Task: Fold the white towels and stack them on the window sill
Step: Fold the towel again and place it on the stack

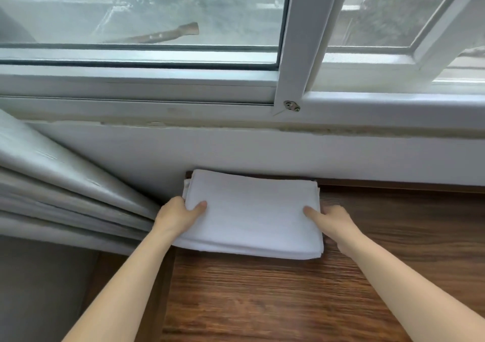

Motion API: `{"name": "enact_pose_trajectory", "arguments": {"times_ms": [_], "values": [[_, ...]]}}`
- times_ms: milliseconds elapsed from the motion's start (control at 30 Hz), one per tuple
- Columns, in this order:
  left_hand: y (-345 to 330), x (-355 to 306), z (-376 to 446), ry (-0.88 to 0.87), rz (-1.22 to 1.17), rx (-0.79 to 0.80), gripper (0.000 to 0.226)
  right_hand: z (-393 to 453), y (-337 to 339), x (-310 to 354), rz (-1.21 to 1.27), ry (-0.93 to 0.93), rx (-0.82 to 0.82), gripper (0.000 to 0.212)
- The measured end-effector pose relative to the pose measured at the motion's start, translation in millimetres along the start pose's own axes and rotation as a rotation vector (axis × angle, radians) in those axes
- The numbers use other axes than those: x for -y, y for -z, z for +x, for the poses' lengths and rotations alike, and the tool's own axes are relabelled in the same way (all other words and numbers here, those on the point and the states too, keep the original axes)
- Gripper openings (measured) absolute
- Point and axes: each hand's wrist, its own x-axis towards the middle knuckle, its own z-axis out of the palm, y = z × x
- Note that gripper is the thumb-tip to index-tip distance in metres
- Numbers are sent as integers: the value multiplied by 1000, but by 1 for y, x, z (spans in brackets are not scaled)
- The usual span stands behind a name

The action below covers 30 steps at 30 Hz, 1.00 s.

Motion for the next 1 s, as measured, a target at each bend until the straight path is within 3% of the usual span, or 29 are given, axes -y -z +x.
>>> {"name": "enact_pose_trajectory", "arguments": {"times_ms": [133,333,467,667,767,800,900,933,1000], "values": [[-3,-2,-9,-37,-77,-35,43,-7,-4,-4,-10,132,-28,12],[-9,5,-34,-132,-89,-200,33,-15,-9,-3,-222,300,-109,20],[-16,17,-33,-61,31,-231,33,-13,-17,-11,-302,244,-60,23],[-21,18,-38,-64,-89,-308,32,-17,-23,-18,-190,231,-126,17],[-27,20,-43,1,65,-331,33,-23,-28,-24,-242,191,-135,21],[-27,18,-44,-10,151,-402,33,-24,-31,-25,-319,221,-232,29],[-34,-3,-41,-302,440,-607,38,-25,-49,-13,-662,582,-543,54],[-42,-11,-37,-470,468,-608,41,-25,-61,-5,-725,738,-527,58],[-61,-26,-28,-720,494,-440,55,-20,-90,10,-813,955,-361,62]]}}
